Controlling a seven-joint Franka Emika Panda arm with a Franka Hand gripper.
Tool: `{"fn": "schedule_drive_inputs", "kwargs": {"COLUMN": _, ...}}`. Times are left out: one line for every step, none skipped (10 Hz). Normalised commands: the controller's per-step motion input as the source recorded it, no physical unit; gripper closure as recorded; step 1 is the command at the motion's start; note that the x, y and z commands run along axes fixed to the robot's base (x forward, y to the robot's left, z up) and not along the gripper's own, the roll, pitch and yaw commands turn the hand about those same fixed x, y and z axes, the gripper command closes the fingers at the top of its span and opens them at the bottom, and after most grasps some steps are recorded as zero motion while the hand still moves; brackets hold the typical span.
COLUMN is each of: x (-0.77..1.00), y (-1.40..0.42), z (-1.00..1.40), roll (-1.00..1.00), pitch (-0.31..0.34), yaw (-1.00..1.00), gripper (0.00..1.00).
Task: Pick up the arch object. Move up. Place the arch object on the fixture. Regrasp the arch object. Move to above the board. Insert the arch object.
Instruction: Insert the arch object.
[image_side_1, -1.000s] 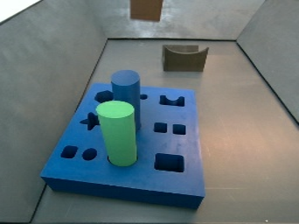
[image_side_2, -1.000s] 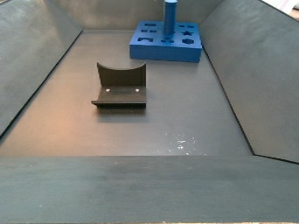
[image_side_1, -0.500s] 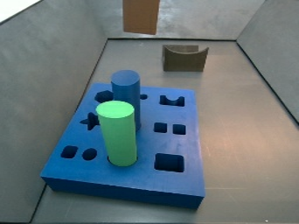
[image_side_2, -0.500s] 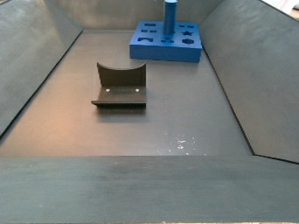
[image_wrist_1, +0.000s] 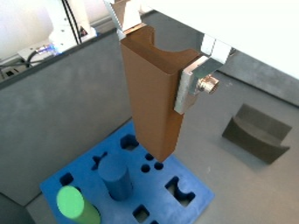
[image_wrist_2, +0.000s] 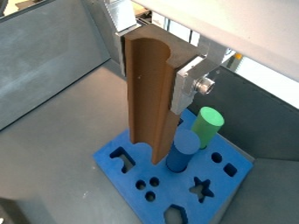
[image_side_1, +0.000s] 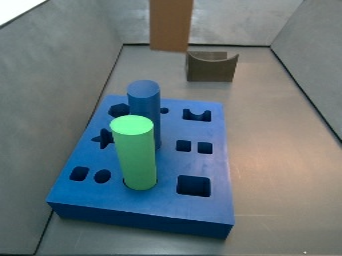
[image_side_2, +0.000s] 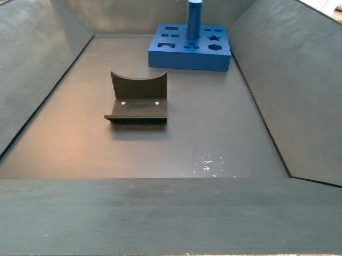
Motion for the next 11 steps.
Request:
{"fn": "schedule_drive_inputs", "kwargs": {"x": 1.0, "y": 0.0, "z": -0.48, "roll": 0.0, "pitch": 0.011, "yaw": 0.0, "gripper": 1.0}}
{"fn": "schedule_drive_inputs", "kwargs": {"x": 1.0, "y": 0.16, "z": -0.49, "roll": 0.0, "pitch": 0.017, "yaw": 0.0, "gripper": 1.0}}
{"fn": "schedule_drive_inputs", "kwargs": {"x": 1.0, "y": 0.18, "z": -0.49, "roll": 0.0, "pitch": 0.057, "yaw": -0.02, "gripper": 1.0}}
{"fn": "schedule_drive_inputs", "kwargs": {"x": 1.0, "y": 0.13, "z": -0.59, "roll": 0.0, "pitch": 0.069, "yaw": -0.05, "gripper": 1.0}}
{"fn": "schedule_drive_inputs", "kwargs": {"x": 1.0, "y": 0.04, "z": -0.66, "roll": 0.0, "pitch": 0.064, "yaw": -0.08, "gripper": 1.0}}
{"fn": "schedule_drive_inputs", "kwargs": {"x": 0.92, "y": 0.0, "z": -0.64, "roll": 0.0, "pitch": 0.06, "yaw": -0.15, "gripper": 1.0}}
{"fn": "schedule_drive_inputs", "kwargs": {"x": 0.88, "y": 0.04, "z": -0.65, "roll": 0.0, "pitch": 0.074, "yaw": -0.2, "gripper": 1.0}}
{"fn": "schedule_drive_inputs", "kwargs": {"x": 0.66, "y": 0.17, "z": -0.4, "roll": -0.02, "pitch": 0.091, "yaw": -0.19, "gripper": 1.0}}
{"fn": "schedule_drive_inputs", "kwargs": {"x": 0.0, "y": 0.0, "z": 0.0, "roll": 0.0, "pitch": -0.046, "yaw": 0.0, "gripper": 1.0}}
{"fn": "schedule_drive_inputs", "kwargs": {"x": 0.03, "y": 0.01, "z": -0.23, "roll": -0.02, "pitch": 0.0, "yaw": 0.07, "gripper": 1.0}}
{"fn": "schedule_drive_inputs", "kwargs": {"x": 0.29, "y": 0.06, "z": -0.38, "roll": -0.09, "pitch": 0.0, "yaw": 0.0, "gripper": 1.0}}
